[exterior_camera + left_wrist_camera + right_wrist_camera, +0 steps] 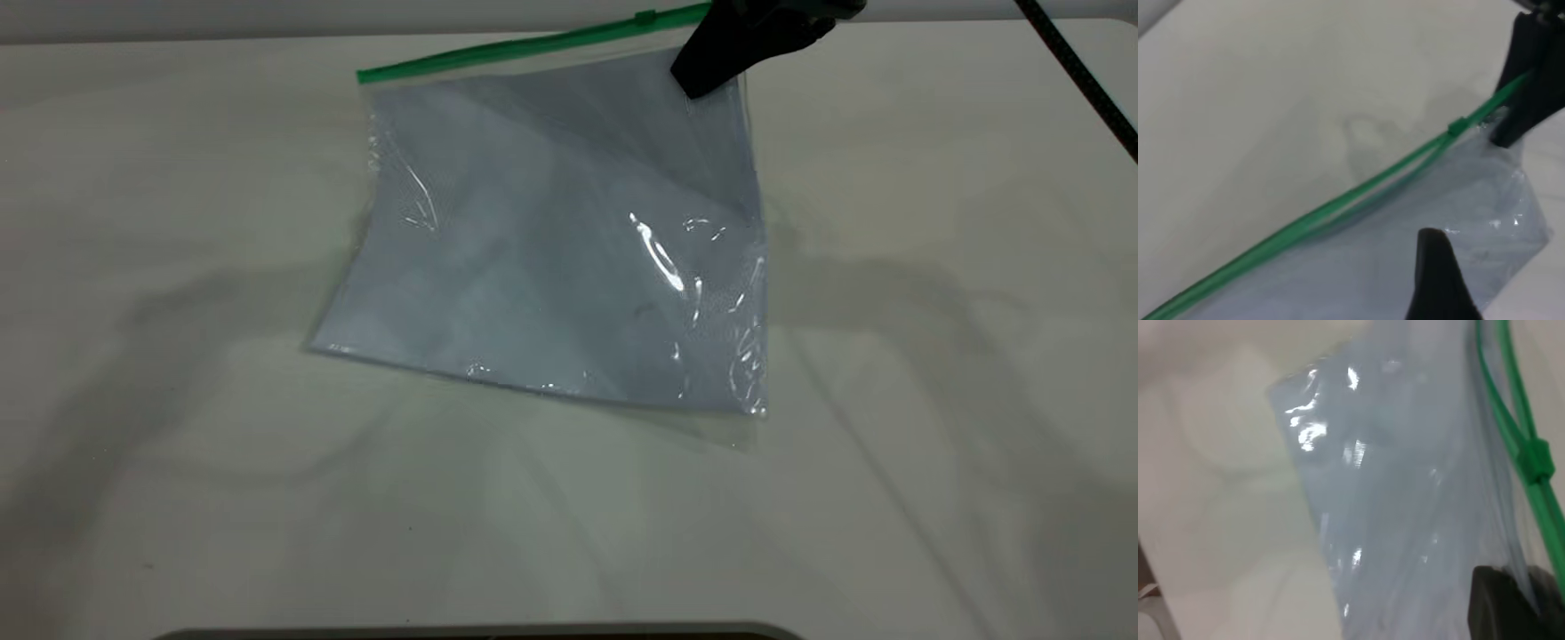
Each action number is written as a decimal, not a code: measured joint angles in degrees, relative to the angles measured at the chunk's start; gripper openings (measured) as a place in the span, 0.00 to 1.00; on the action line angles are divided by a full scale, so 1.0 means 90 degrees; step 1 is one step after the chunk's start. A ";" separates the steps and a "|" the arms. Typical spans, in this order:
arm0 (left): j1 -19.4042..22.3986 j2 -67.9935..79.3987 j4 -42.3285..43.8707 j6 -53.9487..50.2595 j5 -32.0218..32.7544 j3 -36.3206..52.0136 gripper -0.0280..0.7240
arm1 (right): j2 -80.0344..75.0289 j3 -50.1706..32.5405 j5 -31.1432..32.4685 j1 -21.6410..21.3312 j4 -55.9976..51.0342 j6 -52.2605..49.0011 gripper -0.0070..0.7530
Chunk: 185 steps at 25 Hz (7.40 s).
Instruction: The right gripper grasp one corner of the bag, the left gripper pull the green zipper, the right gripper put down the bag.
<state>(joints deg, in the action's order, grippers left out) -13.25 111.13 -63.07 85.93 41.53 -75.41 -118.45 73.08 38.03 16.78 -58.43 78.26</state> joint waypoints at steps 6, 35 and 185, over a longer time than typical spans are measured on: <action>-0.0332 0.1064 -0.0005 0.0161 0.0318 -0.0867 0.72 | -0.0101 0.0000 0.0012 0.0133 -0.0124 0.0061 0.05; -0.0972 0.2148 0.0226 0.0087 0.0252 -0.1820 0.61 | -0.0154 0.0000 0.0048 0.0133 -0.0157 0.0086 0.05; 0.1140 -0.6989 0.6031 -0.7959 0.2793 0.4573 0.66 | 0.8792 -0.5050 0.2724 -0.0645 0.6147 -0.8223 0.52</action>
<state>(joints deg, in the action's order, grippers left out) -3.00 48.23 -8.79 14.29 66.67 -34.25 -39.33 27.63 62.55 10.97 -3.10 4.25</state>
